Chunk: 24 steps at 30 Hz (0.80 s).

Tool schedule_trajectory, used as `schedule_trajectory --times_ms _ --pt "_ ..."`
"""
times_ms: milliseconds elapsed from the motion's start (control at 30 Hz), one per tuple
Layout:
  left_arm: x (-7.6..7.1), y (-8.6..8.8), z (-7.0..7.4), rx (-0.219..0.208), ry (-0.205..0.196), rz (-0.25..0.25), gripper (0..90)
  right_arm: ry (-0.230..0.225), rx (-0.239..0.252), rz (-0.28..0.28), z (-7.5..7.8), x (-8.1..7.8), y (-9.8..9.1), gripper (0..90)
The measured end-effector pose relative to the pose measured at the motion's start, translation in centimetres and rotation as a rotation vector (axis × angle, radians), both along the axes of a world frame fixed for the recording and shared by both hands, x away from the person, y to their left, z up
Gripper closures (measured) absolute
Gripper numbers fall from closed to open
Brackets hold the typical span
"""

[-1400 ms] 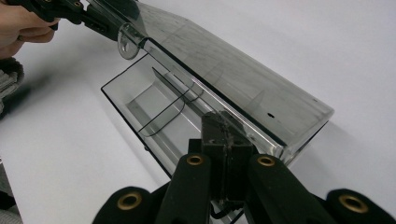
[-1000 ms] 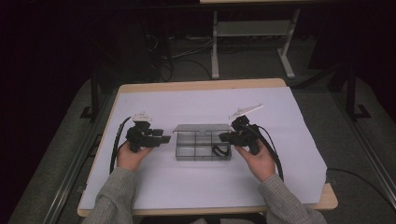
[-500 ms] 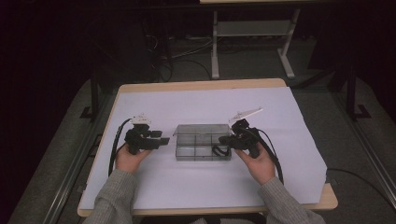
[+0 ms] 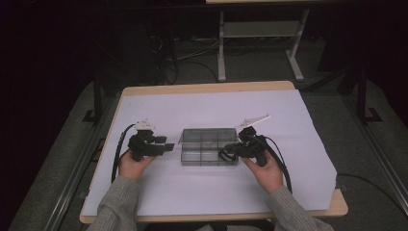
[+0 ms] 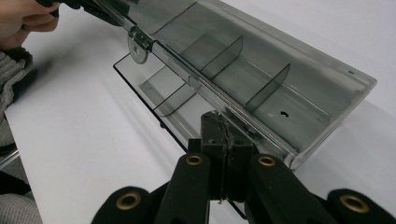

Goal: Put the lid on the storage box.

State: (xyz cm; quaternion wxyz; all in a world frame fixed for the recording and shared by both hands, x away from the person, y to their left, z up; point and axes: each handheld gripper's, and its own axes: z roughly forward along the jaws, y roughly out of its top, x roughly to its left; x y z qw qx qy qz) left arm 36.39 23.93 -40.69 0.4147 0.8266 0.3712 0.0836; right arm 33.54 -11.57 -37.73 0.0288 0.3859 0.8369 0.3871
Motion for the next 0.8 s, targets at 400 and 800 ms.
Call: schedule_trajectory --times_ms 400,800 --pt "-0.11 0.17 -0.02 -0.005 -0.006 0.002 47.6 0.008 0.007 0.001 -0.55 -0.25 0.07 88.5" --pt "-0.20 0.25 -0.12 -0.008 -0.005 0.008 46.6 0.012 0.006 -0.003 -0.95 -0.60 -0.04 88.4"
